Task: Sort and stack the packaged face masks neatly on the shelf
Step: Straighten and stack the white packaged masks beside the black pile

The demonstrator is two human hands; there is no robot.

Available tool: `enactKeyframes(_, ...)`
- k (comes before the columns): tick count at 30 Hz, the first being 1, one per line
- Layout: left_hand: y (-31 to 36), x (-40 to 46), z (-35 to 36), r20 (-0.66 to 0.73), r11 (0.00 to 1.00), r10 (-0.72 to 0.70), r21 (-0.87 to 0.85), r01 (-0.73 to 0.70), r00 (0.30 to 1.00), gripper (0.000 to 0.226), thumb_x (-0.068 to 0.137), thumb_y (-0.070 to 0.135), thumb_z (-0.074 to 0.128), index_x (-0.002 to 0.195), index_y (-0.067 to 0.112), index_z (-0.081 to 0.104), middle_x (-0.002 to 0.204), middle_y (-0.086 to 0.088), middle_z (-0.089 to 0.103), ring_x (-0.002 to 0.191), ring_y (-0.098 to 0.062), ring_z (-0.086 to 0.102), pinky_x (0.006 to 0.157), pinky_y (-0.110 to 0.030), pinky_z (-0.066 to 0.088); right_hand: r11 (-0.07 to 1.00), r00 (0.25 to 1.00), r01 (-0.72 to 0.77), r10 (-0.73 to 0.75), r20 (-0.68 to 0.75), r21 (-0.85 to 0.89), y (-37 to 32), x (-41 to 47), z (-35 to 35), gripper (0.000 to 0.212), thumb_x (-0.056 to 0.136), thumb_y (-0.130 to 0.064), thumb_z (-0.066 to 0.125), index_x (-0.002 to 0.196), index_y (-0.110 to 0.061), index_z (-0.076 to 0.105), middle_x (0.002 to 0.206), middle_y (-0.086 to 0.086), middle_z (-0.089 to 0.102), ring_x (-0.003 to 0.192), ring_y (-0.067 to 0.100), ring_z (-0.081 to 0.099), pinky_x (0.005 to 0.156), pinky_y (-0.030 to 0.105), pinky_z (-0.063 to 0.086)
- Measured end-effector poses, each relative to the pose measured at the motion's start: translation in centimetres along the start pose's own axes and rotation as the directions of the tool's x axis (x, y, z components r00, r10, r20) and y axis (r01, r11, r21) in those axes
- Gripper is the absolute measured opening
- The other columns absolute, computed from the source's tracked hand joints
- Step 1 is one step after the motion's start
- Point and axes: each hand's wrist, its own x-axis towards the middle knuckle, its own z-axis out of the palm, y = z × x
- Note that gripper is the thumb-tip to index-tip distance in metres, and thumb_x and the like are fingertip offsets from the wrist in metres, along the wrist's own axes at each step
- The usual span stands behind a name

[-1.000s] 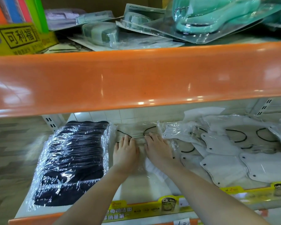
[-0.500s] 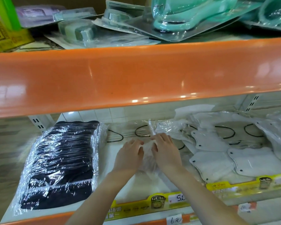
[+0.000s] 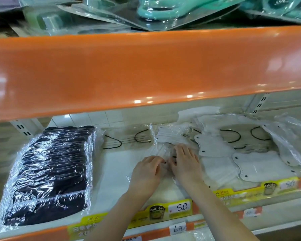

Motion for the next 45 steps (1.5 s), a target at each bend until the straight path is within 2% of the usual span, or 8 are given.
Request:
enactKeyframes(7, -1.1, -0.2, 1.5, -0.057, 0.999, 0.013, 0.039, -0.011, 0.998, 0.048, 0.082, 0.029, 0.026, 0.099, 0.019, 0.07, 0.105, 0.006, 0.069, 0.102, -0.019, 0.06, 0.085, -0.031, 0.046, 1.0, 0.992, 0.014, -0.017, -0.128, -0.022, -0.3, -0.1, -0.1, 0.015, 0.076, -0.019, 0.075, 0.075, -0.012, 0.062, 0.082, 0.002, 0.061, 0.079, 0.025, 0.062, 0.065, 0.035, 0.047)
enactKeyframes(11, -0.1, 0.2, 0.8, 0.021, 0.999, -0.021, 0.034, 0.02, 1.0, 0.053, 0.084, 0.035, 0.021, 0.113, 0.024, 0.064, 0.12, 0.012, 0.062, 0.115, -0.012, 0.05, 0.093, -0.027, 0.038, 0.992, 0.988, -0.057, 0.072, -0.136, 0.112, 0.4, 0.6, -1.5, 0.021, 0.098, -0.026, 0.046, 0.093, -0.011, 0.059, 0.098, 0.003, 0.058, 0.097, 0.023, 0.055, 0.07, 0.031, 0.036)
enactKeyframes(20, 3.8, 1.9, -0.6, 0.131, 0.957, 0.002, -0.288, 0.036, 0.991, 0.064, 0.092, 0.025, 0.059, 0.148, 0.028, 0.026, 0.148, 0.007, 0.038, 0.134, -0.008, 0.034, 0.093, -0.007, 0.024, 0.846, 0.908, 0.112, 0.126, -0.4, 0.522, -0.7, 0.9, -7.6, 0.018, 0.085, -0.002, 0.06, 0.072, -0.015, 0.057, 0.072, 0.001, 0.057, 0.065, 0.021, 0.052, 0.056, 0.017, 0.031)
enactKeyframes(26, 7.2, 2.2, -1.9, 0.006, 0.74, 0.078, -0.67, -0.054, 0.997, 0.077, 0.078, 0.007, 0.074, 0.131, 0.044, 0.032, 0.115, 0.032, 0.056, 0.111, 0.007, 0.052, 0.089, -0.012, 0.043, 0.676, 0.941, 0.196, 0.073, -0.33, 0.71, -4.0, -0.4, -11.6, 0.016, 0.09, -0.012, 0.061, 0.08, -0.024, 0.059, 0.072, -0.013, 0.061, 0.066, -0.005, 0.057, 0.053, 0.005, 0.037)
enactKeyframes(32, 5.1, 2.4, -4.0, -0.095, 0.597, -0.211, -0.8, 0.052, 0.973, 0.031, 0.09, -0.005, 0.047, 0.082, 0.017, 0.067, 0.077, -0.013, 0.069, 0.071, -0.026, 0.065, 0.07, -0.037, 0.055, 0.679, 0.911, 0.389, -0.186, -0.367, 0.622, -3.9, -0.4, -11.4, 0.024, 0.086, -0.033, 0.045, 0.094, -0.026, 0.066, 0.095, -0.011, 0.061, 0.088, 0.006, 0.058, 0.075, 0.012, 0.044)
enactKeyframes(35, 3.6, 2.0, -6.0, -0.052, 0.524, -0.248, -0.847, 0.089, 0.967, 0.018, 0.089, -0.007, 0.049, 0.092, 0.006, 0.062, 0.075, -0.015, 0.065, 0.067, -0.021, 0.061, 0.062, -0.031, 0.05, 0.785, 0.899, 0.365, -0.155, -0.411, 0.502, -2.7, 0.3, -10.9, 0.029, 0.088, -0.025, 0.047, 0.112, -0.019, 0.062, 0.108, -0.015, 0.05, 0.102, 0.008, 0.05, 0.083, 0.015, 0.039)
enactKeyframes(40, 0.8, 1.7, -8.0, -0.036, 0.543, -0.231, -0.834, 0.098, 0.972, 0.009, 0.089, 0.016, 0.062, 0.096, 0.018, 0.067, 0.094, -0.016, 0.07, 0.086, -0.027, 0.065, 0.08, -0.04, 0.046, 0.71, 0.997, -0.008, -0.049, 0.06, 0.704, -3.0, 1.0, -10.1, 0.055, 0.09, -0.033, 0.062, 0.137, -0.031, 0.032, 0.11, -0.016, 0.054, 0.09, 0.006, 0.06, 0.078, 0.034, 0.051)
enactKeyframes(45, -0.2, 0.9, -9.4, 0.043, 0.576, -0.243, -0.797, 0.18, 0.969, 0.015, 0.09, 0.015, 0.062, 0.101, 0.025, 0.064, 0.083, 0.008, 0.073, 0.082, -0.008, 0.069, 0.072, -0.021, 0.054, 0.505, 0.971, -0.167, -0.066, 0.231, 0.847, -4.6, 0.1, -8.9, 0.013, 0.091, -0.011, 0.06, 0.104, -0.013, 0.059, 0.07, 0.002, 0.066, 0.052, 0.016, 0.052, 0.054, 0.03, 0.044)
